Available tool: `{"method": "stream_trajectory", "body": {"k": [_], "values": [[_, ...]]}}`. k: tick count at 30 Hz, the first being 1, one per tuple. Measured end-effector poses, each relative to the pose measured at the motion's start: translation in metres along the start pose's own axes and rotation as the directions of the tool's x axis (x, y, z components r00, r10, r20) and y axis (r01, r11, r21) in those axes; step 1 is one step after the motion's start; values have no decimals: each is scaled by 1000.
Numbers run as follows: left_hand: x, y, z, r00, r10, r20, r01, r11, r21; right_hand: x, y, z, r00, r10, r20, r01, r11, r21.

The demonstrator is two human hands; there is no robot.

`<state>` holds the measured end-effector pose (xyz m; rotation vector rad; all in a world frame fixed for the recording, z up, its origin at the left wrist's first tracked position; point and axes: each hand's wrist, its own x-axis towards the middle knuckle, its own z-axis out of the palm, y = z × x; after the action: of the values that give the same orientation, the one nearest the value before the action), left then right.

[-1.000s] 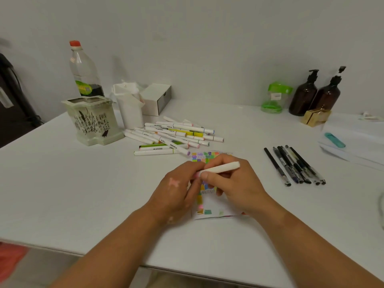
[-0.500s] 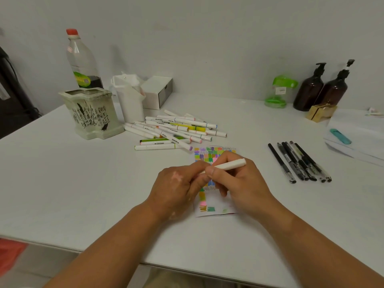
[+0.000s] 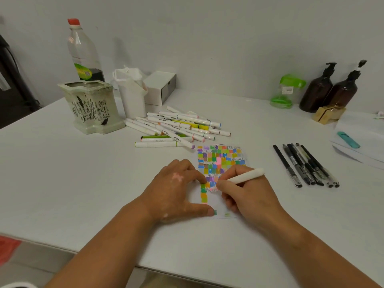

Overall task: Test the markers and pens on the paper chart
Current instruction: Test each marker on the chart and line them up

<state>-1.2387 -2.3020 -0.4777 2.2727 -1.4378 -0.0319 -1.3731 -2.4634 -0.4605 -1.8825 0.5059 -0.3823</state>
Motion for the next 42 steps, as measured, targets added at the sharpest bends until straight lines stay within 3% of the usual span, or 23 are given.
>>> {"method": "stream_trajectory", "body": {"k": [13,34,36,37,40,42], "values": [[1,2,-2,999,-36,31,36,999,-4,1,2,2,998,-48,50,58,975,-217],[2,9,-6,990,-101,99,100,995,19,1,3,4,997,-65,-29,55,962,-266],[0,9,-6,990,-99,96,99,995,12,1,4,2,997,-58,-55,50,989,-143],[-1,9,-6,990,-107,87,110,994,-29,0,4,-1,997,-33,-75,34,999,7],[-3,5,-11,987,-158,6,152,936,-317,1,2,-17,992,41,-121,19,888,460],[-4,2,-15,976,-202,-78,151,893,-424,2,0,-25,990,35,-137,46,835,548]]}}
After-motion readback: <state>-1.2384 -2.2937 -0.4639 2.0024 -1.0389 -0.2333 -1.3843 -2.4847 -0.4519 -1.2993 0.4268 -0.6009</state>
